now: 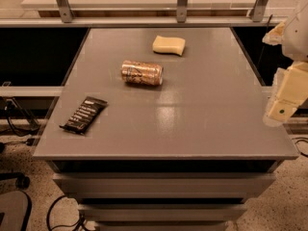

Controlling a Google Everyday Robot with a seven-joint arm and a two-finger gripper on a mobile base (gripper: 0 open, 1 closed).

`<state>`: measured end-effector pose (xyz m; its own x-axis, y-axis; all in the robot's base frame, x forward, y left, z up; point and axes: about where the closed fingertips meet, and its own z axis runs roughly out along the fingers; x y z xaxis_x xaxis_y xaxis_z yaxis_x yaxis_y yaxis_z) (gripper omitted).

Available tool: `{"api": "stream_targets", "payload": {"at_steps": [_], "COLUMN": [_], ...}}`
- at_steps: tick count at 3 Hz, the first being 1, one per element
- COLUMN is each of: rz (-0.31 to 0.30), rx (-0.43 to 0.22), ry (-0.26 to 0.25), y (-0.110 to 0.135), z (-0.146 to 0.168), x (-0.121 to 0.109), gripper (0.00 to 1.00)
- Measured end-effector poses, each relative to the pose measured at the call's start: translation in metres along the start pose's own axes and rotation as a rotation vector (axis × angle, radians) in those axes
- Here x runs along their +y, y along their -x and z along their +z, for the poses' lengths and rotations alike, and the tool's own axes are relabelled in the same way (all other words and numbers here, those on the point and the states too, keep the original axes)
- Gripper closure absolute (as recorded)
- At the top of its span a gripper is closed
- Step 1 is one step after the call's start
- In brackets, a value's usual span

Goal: Pick orange can

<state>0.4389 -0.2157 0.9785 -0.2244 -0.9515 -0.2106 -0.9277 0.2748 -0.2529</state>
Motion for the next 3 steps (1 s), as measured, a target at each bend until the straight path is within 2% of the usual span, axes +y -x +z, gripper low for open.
{"api": "stream_targets", "payload": {"at_steps": [1,2,3], "rz": [0.006,-0.008,-0.056], "rx": [-0.002,-0.024,-0.055], "ry": [-0.005,-0.011,0.005], "y": [0.001,0.022,0.059], "z": [-0.001,0.004,0.017], "x": [-0.001,-0.011,-0.023], "gripper": [0.0,0.0,0.0]}}
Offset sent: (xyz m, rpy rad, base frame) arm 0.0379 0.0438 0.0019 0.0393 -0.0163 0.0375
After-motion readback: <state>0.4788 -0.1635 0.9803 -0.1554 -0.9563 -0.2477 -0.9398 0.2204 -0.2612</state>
